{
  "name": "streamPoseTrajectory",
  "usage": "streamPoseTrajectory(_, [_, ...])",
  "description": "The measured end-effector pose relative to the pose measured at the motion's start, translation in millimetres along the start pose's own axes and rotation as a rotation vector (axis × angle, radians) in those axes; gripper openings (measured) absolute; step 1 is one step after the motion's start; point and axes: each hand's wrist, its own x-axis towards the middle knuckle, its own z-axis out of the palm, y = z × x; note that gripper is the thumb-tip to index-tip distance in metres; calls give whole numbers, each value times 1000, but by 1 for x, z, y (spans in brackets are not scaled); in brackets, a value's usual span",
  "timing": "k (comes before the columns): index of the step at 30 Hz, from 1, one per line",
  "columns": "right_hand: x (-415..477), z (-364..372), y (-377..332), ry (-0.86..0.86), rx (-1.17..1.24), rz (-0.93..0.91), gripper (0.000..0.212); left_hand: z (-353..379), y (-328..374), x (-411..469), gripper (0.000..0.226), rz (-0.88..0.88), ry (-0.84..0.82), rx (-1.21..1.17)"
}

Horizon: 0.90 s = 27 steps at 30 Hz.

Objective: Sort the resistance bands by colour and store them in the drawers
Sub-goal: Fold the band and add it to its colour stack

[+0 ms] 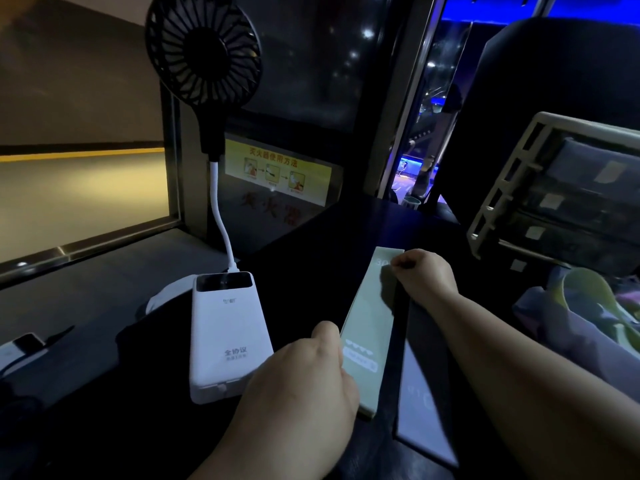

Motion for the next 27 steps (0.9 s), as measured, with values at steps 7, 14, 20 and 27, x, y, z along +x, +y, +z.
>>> streamPoseTrajectory(7, [-1,0,-1,-28,-43,-6,16,1,0,0,9,6,-8,27])
streamPoseTrajectory(14, [-5,-1,-1,-6,-82,-3,22,-1,2,-2,10,3,-4,78])
streamPoseTrajectory(20, [-10,-4,-4,82,-79,-47,16,-3,5,-4,15,0,33,109])
streamPoseTrajectory(27, [-24,-25,-9,146,-1,-85,14,-2,15,2,14,44,79,28])
